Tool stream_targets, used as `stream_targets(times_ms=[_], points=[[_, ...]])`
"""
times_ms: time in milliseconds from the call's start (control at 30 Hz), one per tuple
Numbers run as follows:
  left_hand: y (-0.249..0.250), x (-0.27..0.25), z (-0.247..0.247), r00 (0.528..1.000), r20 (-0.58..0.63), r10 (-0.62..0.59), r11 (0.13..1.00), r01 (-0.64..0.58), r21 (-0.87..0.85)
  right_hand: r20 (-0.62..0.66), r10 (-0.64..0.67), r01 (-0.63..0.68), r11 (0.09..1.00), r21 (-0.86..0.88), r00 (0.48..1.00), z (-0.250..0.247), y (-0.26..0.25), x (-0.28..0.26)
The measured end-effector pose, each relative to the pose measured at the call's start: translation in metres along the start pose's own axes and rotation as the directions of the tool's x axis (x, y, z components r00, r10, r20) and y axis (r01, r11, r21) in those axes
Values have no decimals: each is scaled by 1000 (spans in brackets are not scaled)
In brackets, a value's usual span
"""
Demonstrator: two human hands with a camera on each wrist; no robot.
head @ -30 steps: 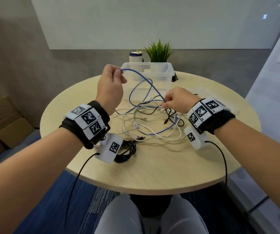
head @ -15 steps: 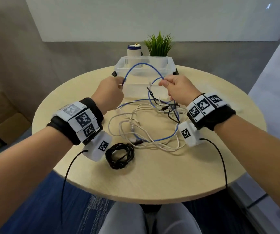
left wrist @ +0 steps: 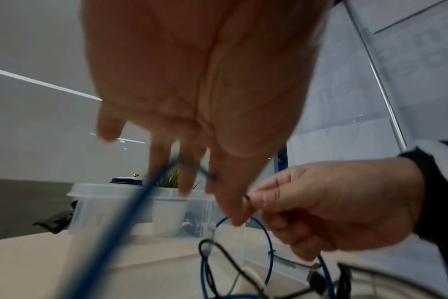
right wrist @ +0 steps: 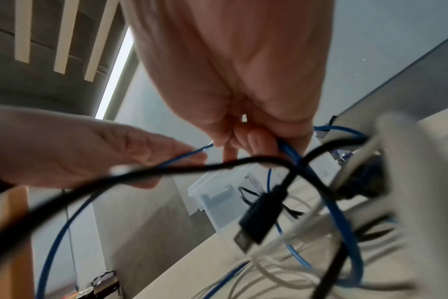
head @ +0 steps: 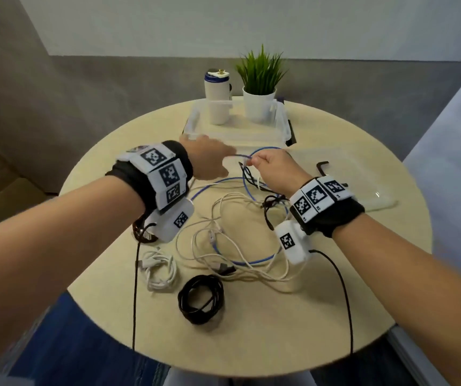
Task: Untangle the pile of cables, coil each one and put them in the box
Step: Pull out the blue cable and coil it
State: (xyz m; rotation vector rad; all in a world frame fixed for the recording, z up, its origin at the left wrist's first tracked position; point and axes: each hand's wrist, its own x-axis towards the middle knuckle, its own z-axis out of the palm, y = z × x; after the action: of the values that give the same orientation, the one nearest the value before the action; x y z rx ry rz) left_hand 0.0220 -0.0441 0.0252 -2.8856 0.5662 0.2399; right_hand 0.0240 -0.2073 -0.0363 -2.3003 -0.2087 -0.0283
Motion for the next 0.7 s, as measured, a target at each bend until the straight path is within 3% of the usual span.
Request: stream_targets(times_ms=[33, 100, 233, 367, 467, 533, 600, 700], points=[[0, 1, -7, 995, 88, 39, 999, -39, -3, 30, 7, -7, 1000, 0, 1000, 1, -3, 0], [-1, 3, -16, 986, 152, 70, 996, -62, -57, 58, 30, -34, 997, 63, 998, 2, -5, 0], [-11, 8, -7, 991, 94, 99, 949, -65, -310, 101, 35, -53, 982, 179, 994, 3, -6, -7], [-20, 7, 14, 995, -77, -56, 732, -12, -681, 157, 3, 8, 998, -69, 988, -3, 8, -15], [-22, -2, 31, 972, -185, -144, 665, -43, -746, 137, -2, 43, 955, -292, 991, -8, 22, -23], [-19, -11, 44, 964, -196, -180, 646, -35, -763, 98, -19, 48, 951, -307, 995, -5, 26, -30], [-17, -20, 52, 965, -169, -199, 659, 4, -752, 55, -1, 11, 982, -186, 999, 1, 25, -33], [-15, -33, 51, 977, -122, -173, 804, 69, -591, 1, 37, -37, 999, 19, 999, 0, 16, -37]])
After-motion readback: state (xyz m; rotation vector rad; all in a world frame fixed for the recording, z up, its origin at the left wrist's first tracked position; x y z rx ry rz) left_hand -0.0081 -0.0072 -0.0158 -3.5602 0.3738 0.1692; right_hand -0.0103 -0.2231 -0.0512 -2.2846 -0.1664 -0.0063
